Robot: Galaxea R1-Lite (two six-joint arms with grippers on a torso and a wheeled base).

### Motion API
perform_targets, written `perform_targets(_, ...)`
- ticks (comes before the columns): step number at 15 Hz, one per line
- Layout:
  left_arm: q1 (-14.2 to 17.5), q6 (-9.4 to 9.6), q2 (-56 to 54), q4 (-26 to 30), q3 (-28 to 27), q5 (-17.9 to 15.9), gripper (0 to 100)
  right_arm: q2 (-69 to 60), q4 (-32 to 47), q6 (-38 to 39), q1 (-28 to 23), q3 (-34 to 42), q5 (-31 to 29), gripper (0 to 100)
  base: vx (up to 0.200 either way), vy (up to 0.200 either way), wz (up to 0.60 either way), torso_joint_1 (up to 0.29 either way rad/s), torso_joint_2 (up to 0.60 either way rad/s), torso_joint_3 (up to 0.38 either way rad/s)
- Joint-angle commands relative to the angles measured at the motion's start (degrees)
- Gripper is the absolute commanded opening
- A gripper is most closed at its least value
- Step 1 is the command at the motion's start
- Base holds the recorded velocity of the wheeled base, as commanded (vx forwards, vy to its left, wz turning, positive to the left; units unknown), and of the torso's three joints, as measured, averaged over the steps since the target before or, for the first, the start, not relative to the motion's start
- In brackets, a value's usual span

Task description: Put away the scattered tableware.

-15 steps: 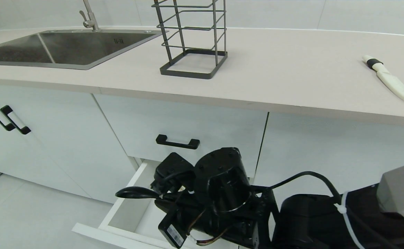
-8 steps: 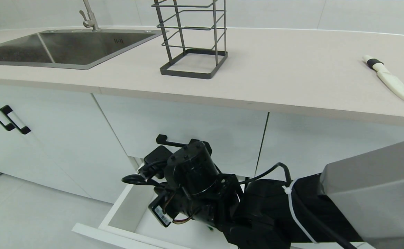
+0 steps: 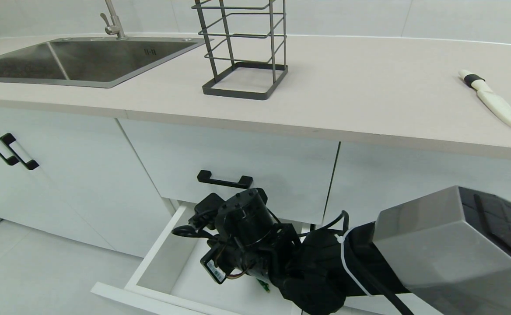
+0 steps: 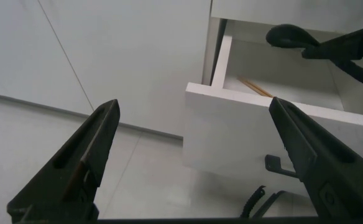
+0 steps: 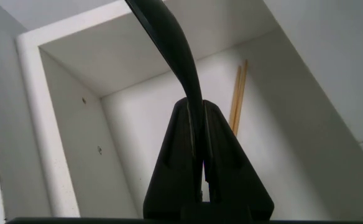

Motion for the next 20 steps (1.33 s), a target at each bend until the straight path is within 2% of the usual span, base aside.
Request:
perform_targets(1,0.0,-0.03,0.0,0.0,0.0,0.0,100,1.0,0.0,0.0,-0.1,-0.1,0.0,0,0.000,0.000,0.00,0.000,0.00,0.000)
perform_targets(20,0.0,-0.03,0.0,0.0,0.0,0.0,100,6.2,2.9,-0.2,-2.6,-3.1,0.1,0,0.000,0.000,0.00,0.000,0.00,0.000)
